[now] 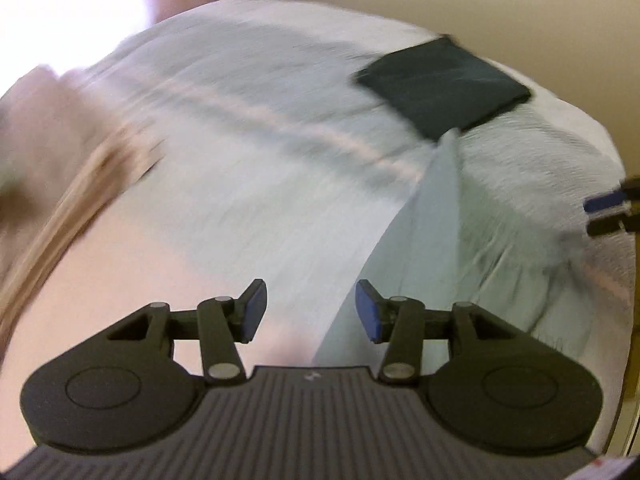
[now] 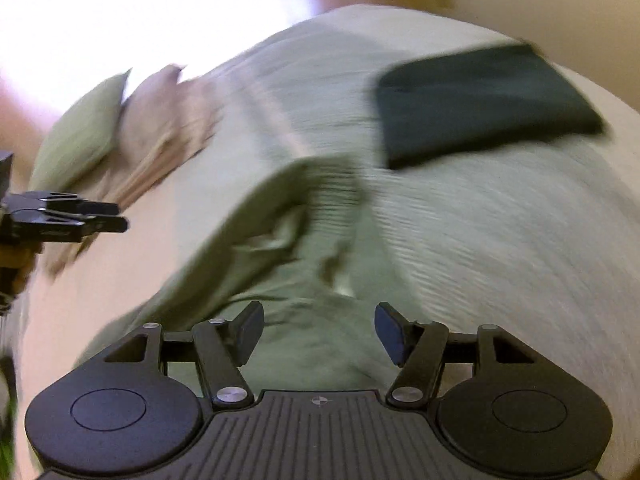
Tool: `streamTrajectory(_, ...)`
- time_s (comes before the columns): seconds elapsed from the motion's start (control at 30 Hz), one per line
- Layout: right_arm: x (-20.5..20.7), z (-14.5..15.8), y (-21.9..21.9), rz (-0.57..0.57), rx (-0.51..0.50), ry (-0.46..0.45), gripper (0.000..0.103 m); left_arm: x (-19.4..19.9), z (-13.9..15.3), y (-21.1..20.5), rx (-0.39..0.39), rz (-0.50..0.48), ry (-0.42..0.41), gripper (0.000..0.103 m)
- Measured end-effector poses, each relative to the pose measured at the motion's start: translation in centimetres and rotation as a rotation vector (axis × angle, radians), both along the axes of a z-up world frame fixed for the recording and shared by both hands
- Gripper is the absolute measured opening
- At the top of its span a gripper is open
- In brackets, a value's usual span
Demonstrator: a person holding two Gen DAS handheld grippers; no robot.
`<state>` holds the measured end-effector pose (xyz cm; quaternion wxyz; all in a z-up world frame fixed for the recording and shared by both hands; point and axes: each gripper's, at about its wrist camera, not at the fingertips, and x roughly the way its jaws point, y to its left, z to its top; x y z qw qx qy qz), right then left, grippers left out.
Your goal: Organize objects
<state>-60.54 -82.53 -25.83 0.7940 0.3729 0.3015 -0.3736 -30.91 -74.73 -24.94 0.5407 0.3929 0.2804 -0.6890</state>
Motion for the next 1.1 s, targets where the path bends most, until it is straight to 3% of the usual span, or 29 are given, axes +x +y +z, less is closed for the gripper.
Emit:
streamTrajectory(0.17, 7.9, -0.4, 1.0, 0.32, -0.106, 0.135, 0.059, 6.7, 0.6, 13.1, 0.03, 0.212, -0.042, 0.05)
streamTrajectory(0.3, 13.3, -0.8, 3.1, 0.512, -0.194, 0.24, 0.059, 10.2, 0.3, 23.8, 0.062, 0.347, -0.05, 0.055)
streamTrajectory(0.4, 16.4, -1.5, 4.4, 0.563, -0.249, 0.287, 0.059, 11.4, -1.1, 30.9, 0.094, 0.402, -0.08, 0.056)
streamTrajectory(0.53, 20.3, -2.6, 6.7, 0.603, -0.291, 0.366, 0.059, 12.0, -4.3, 37.7, 0.152, 0.39, -0.144, 0.056)
streamTrajectory(0.7, 23.8, -3.7, 10.1, 0.661, -0.353, 0.485, 0.059, 12.0, -8.6, 41.1, 0.166, 0.273, -0.287, 0.055)
streamTrajectory(0.77, 24.7, -4.3, 11.1, 0.689, -0.388, 0.537, 0.059, 12.3, -9.9, 41.6, 0.166, 0.242, -0.339, 0.045)
streamTrajectory(0.83, 25.2, -4.8, 11.5, 0.712, -0.412, 0.583, 0.059, 13.0, -10.0, 41.7, 0.162, 0.234, -0.343, 0.015)
streamTrajectory(0.9, 25.2, -5.3, 11.5, 0.72, -0.422, 0.618, 0.059, 14.4, -8.9, 41.6, 0.139, 0.259, -0.303, 0.007)
streamTrajectory(1.03, 24.3, -6.1, 10.6, 0.765, -0.459, 0.716, 0.059, 18.5, -4.5, 40.5, 0.083, 0.397, -0.194, 0.005)
streamTrajectory(1.1, 23.6, -6.3, 9.4, 0.789, -0.489, 0.757, 0.06, 20.3, -2.5, 39.2, 0.059, 0.435, -0.188, 0.005)
